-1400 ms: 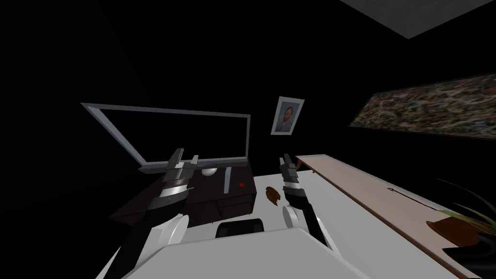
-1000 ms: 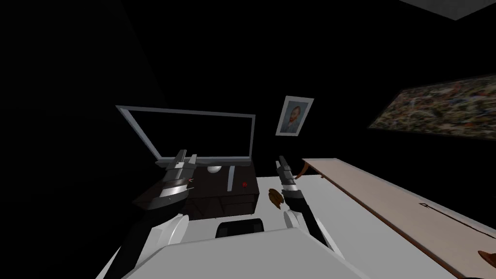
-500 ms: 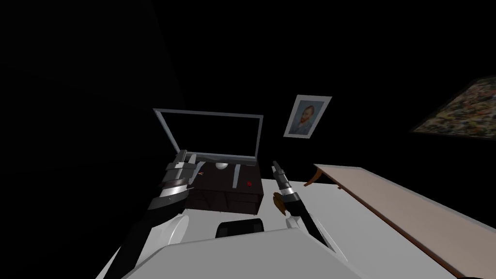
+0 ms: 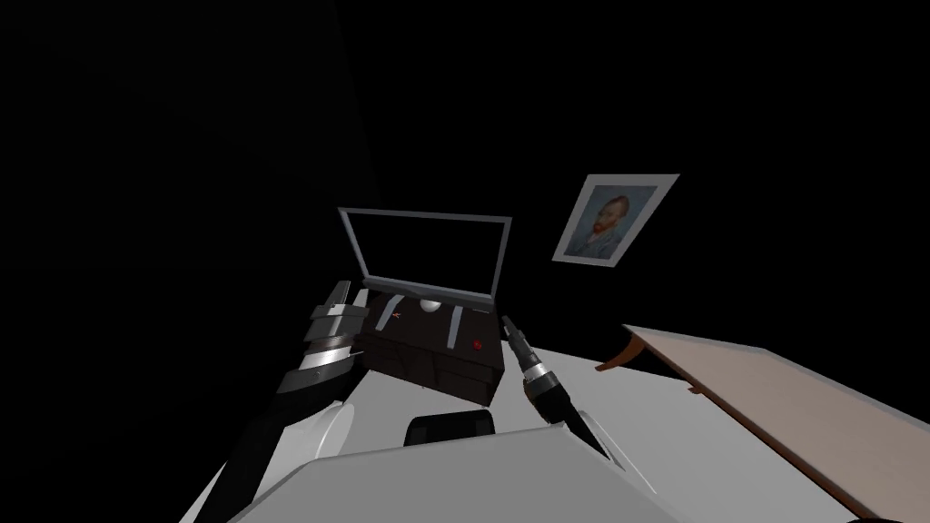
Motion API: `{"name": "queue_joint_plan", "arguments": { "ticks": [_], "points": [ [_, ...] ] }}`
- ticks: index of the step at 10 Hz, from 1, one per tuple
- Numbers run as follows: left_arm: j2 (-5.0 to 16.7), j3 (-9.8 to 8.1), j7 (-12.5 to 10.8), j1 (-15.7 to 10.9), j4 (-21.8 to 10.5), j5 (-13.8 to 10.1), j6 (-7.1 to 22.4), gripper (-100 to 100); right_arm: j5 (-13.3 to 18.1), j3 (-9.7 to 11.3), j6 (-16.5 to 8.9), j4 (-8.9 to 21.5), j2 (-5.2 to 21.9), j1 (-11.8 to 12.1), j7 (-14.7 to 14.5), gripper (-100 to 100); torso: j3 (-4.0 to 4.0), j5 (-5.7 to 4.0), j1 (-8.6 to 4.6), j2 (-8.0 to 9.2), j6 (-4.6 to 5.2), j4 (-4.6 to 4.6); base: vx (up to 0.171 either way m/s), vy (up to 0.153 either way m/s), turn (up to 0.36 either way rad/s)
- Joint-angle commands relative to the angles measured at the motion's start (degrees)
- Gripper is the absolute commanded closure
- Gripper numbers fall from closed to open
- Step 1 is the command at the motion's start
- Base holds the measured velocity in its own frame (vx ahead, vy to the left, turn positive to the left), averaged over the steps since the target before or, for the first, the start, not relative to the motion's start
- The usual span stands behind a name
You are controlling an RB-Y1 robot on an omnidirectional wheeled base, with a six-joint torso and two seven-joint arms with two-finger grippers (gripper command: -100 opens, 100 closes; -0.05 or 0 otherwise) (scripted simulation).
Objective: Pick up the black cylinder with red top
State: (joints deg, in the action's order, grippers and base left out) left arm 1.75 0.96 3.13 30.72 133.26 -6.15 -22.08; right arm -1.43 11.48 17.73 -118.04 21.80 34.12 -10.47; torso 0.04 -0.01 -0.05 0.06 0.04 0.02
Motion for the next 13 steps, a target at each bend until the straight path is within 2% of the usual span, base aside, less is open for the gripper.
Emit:
{"name": "queue_joint_plan", "arguments": {
  "ticks": [1,2,3,4,6,7,9,10,11,12,13],
  "points": [
    [0.0,0.0,0.0,0.0,0.0,0.0,0.0,0,-0.05,1.74,-1.68,1.71,2.86,0.17,-0.45,-100,0.0,0.0,0.0,0.0,0.0,0.0,-0.017,0.001,0.334],
    [0.0,0.01,0.0,-0.01,0.0,0.0,0.0,0,-0.05,1.74,-1.68,1.71,3.53,0.17,-0.45,-100,0.0,0.0,0.0,0.0,-0.06,-0.01,-0.013,-0.008,0.149],
    [0.0,0.0,0.0,0.0,0.0,0.0,0.0,0,-0.04,3.45,-2.84,3.17,5.81,0.68,-0.98,-100,-0.02,0.0,-0.02,-0.03,0.0,-0.01,-0.014,0.0,0.325],
    [0.0,0.01,0.0,-0.01,0.0,0.0,0.0,0,-0.04,3.45,-2.84,3.17,6.33,0.68,-0.98,-100,-0.02,0.0,0.0,-0.03,-0.06,-0.01,-0.011,-0.006,0.192],
    [0.0,0.01,0.0,-0.01,0.0,0.0,0.0,0,-0.08,6.99,-5.3,6.09,10.64,1.67,-2.14,-100,-0.02,-0.01,-0.03,-0.03,-0.05,-0.01,-0.016,-0.004,0.378],
    [0.0,0.0,0.0,-0.01,0.0,0.0,0.0,0,-0.08,6.99,-5.3,6.09,12.02,1.67,-2.14,-100,-0.01,-0.01,-0.03,-0.01,-0.03,-0.01,-0.015,-0.008,0.233],
    [0.0,0.0,0.0,-0.01,0.0,0.0,0.0,0,-0.24,10.5,-7.88,8.94,16.2,2.52,-3.43,-100,-0.02,0.0,-0.03,-0.03,-0.03,-0.01,-0.014,-0.001,0.397],
    [0.0,0.0,0.0,-0.01,0.0,0.0,0.0,0,-0.24,10.59,-7.88,8.94,17.71,2.52,-3.43,-100,-0.02,0.0,-0.03,-0.03,-0.02,-0.01,-0.011,-0.005,0.309],
    [0.0,0.0,0.0,0.0,0.0,0.0,0.0,0,-0.36,12.4,-9.22,10.32,20.29,2.9,-4.12,-100,-0.03,0.0,-0.05,-0.05,0.0,-0.01,-0.015,-0.004,0.382],
    [0.0,0.0,0.0,0.0,0.0,0.0,0.0,0,-0.36,12.4,-9.22,10.32,20.51,2.9,-4.12,-100,-0.02,-0.01,-0.05,-0.04,-0.02,-0.01,-0.017,-0.007,0.296],
    [0.0,-0.01,0.0,0.0,0.0,0.0,0.0,0,-0.53,14.19,-10.58,11.68,22.5,3.24,-4.84,-100,-0.02,-0.01,-0.05,-0.03,0.01,-0.01,-0.01,-0.001,0.419]
  ]
}}
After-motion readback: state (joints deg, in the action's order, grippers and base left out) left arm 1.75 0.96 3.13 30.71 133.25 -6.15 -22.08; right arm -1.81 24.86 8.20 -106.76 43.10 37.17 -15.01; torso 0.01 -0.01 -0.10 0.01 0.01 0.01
